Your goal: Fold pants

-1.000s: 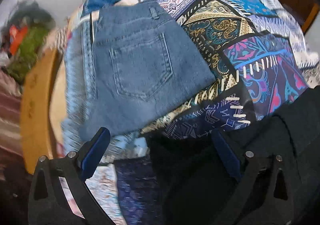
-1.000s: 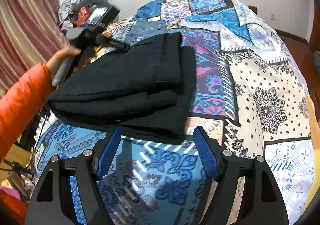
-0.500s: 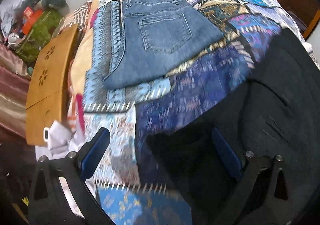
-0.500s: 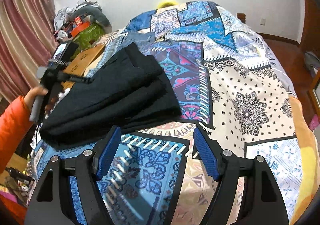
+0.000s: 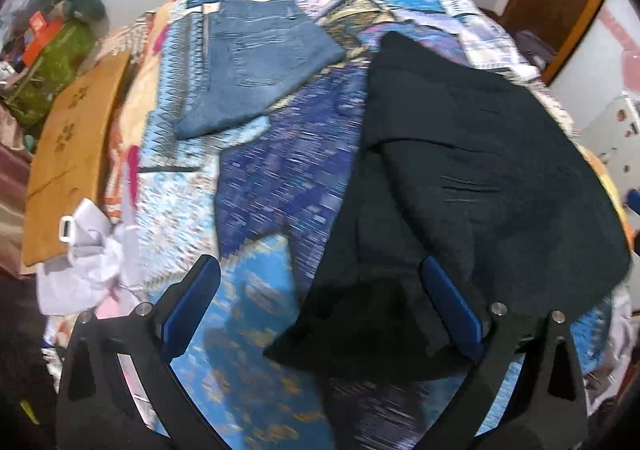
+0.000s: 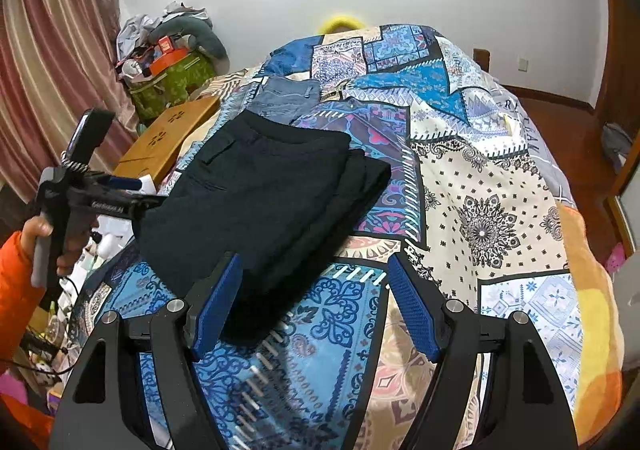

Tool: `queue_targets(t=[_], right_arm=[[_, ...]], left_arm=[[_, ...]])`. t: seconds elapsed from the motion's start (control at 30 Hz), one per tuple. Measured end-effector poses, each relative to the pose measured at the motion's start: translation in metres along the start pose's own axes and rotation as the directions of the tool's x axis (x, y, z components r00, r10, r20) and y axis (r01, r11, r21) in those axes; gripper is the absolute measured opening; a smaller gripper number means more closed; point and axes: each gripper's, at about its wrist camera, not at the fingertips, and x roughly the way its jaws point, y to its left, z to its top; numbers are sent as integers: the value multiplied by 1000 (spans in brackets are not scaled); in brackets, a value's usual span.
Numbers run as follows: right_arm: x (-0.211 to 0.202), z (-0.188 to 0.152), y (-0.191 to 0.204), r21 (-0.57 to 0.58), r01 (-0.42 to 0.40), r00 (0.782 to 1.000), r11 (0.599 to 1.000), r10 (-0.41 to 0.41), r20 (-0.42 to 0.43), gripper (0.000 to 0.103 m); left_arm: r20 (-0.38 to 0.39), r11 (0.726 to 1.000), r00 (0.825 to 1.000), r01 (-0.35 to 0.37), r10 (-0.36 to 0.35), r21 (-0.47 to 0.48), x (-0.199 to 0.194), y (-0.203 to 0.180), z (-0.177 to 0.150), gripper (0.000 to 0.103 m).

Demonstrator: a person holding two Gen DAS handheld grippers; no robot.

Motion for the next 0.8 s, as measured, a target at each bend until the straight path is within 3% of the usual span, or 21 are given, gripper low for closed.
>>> queue_targets(t=[0.17, 0.37, 0.53, 0.7, 0.8], right_arm=[[-2, 4, 3, -14, 17, 1000, 1000, -17, 7, 72], [5, 13, 5, -29, 22, 1000, 999, -22, 8, 72], [22, 29, 0, -20, 11, 1000, 1000, -11, 17, 72], [49, 47, -9, -18, 5, 1000, 1000, -5, -6, 71], [70, 59, -19, -3, 3, 999, 1000, -3, -36, 64]], left_arm=[[55, 995, 994, 99, -99, 1, -15, -21, -11, 102], [196, 994, 975, 93, -101, 52, -45, -38, 6, 102], [224, 994, 971, 70, -87, 84, -40, -36, 38, 101], [171, 993, 982, 65, -80, 96, -7, -32, 74, 73], [119, 992, 988, 85, -96, 91, 14, -29, 87, 67]])
